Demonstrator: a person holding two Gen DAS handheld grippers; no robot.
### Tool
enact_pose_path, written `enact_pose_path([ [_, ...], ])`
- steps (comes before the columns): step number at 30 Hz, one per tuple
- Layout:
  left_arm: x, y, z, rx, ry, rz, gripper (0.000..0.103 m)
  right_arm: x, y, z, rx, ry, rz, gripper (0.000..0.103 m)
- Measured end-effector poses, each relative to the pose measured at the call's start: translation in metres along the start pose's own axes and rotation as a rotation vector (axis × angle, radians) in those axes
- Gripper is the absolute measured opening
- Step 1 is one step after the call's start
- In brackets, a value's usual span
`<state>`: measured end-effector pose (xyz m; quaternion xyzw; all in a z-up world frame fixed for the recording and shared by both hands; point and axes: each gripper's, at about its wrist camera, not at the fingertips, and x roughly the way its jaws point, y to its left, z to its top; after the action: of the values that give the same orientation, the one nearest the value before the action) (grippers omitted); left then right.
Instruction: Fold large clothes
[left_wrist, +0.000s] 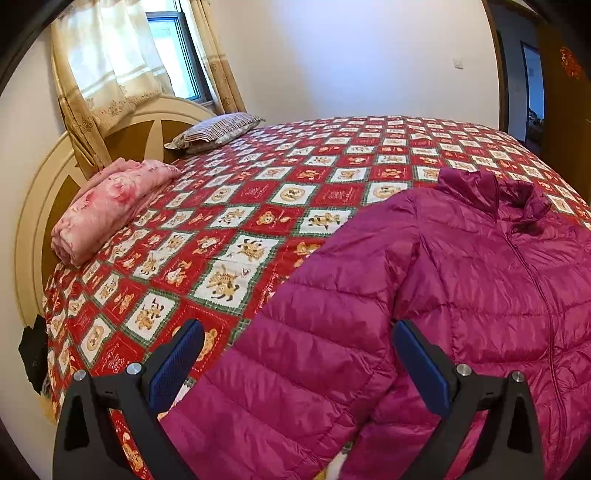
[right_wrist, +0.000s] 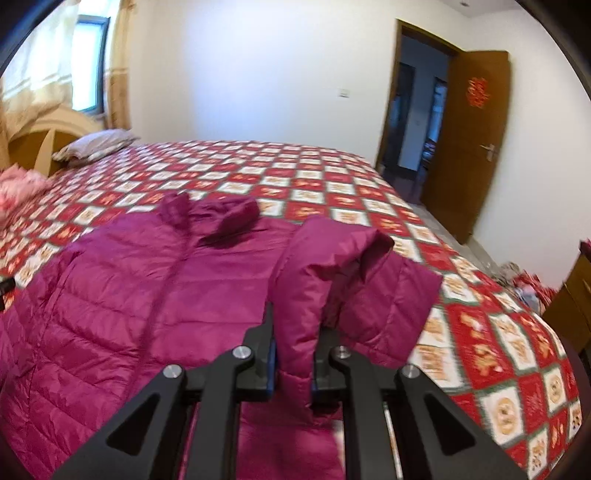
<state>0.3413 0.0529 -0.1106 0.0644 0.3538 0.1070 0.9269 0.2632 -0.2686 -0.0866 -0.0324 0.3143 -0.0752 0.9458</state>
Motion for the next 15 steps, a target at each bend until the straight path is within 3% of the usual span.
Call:
enact_pose_path([
  [6, 0.017, -0.001, -0.007, 0.007, 0.033, 0.017, 0.102, 0.022, 0.042, -0.011, -0.069, 0.025, 0.029, 0.015],
  [8, 0.021, -0.003, -0.011, 0.009, 0.048, 0.012, 0.102, 0.025, 0.047, -0.017, -0.076, 0.046, 0.038, 0.021],
  [9, 0.022, -0.004, -0.013, 0.01, 0.053, 0.009, 0.102, 0.026, 0.049, -0.02, -0.078, 0.055, 0.041, 0.035],
  [10, 0.022, -0.005, -0.013, 0.011, 0.055, 0.008, 0.102, 0.026, 0.051, -0.022, -0.083, 0.072, 0.052, 0.055],
  [15, 0.018, -0.007, -0.008, -0.004, 0.052, -0.002, 0.102, -0.001, 0.059, -0.03, -0.12, 0.075, 0.126, 0.058],
])
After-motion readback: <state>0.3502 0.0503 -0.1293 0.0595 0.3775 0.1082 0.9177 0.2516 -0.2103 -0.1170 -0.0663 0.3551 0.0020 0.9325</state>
